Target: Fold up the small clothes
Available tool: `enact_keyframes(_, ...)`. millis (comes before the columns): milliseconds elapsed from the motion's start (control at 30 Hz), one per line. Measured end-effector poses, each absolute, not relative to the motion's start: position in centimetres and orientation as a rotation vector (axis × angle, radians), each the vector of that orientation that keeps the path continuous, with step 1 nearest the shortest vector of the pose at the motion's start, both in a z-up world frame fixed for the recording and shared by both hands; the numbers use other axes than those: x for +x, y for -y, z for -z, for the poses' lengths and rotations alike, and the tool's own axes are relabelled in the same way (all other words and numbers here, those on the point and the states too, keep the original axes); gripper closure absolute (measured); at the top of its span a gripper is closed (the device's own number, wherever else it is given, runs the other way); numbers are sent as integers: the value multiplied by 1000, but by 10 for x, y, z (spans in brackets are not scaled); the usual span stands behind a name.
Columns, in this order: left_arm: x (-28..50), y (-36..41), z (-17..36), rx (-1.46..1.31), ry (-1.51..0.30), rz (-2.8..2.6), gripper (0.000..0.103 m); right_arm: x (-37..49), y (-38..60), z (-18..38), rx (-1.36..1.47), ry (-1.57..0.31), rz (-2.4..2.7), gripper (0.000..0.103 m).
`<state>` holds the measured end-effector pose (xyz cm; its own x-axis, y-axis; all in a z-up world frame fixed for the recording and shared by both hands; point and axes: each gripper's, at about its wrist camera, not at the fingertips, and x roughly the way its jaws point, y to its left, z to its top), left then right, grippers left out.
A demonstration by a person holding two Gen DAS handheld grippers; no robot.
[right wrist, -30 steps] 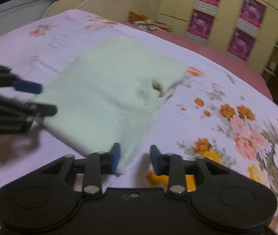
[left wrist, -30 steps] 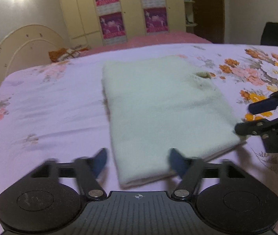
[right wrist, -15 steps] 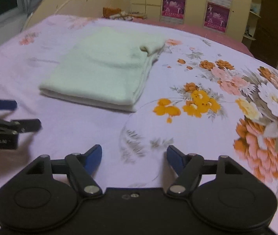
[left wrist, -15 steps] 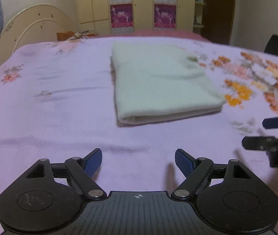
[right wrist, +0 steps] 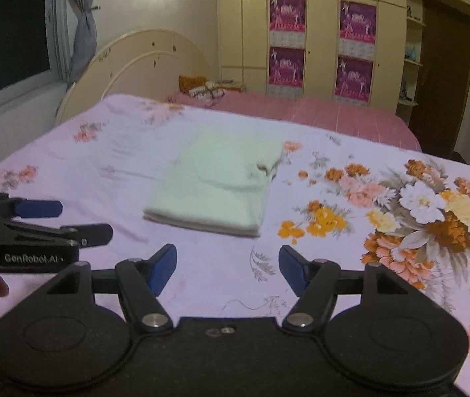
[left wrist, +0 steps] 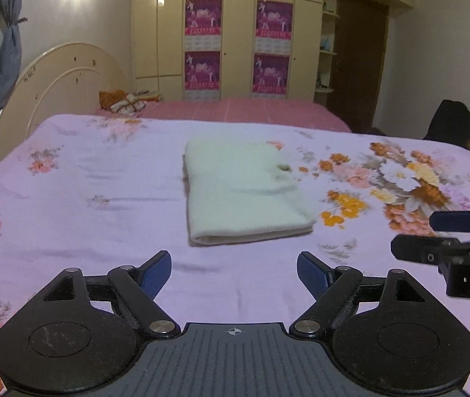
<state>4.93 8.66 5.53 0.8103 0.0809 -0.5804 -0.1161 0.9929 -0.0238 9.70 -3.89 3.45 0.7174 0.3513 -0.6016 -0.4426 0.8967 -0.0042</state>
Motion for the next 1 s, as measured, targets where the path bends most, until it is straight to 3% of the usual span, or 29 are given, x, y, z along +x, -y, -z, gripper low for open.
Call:
enact_keyframes(133, 33, -80, -67, -62, -609, -104, 19, 84, 46, -48, -127, -610, -424, 36)
enact_keyframes(233, 21, -75, -73, -59, -592, -102, 6, 74, 50, -54, -123, -600, -417, 36)
enact_keyframes(733, -16, -65, -90, -81, -540, -104, 6, 36, 61, -70, -75, -532, -363, 30)
enact_keyframes(833, -21, -63, -94, -75, -521, -110, 0, 32, 63, -70, -75, -525, -352, 30)
enact_keyframes(1000, -24, -62, -99, -71, -497, -117, 0, 24, 65, -70, -70, -516, -335, 29)
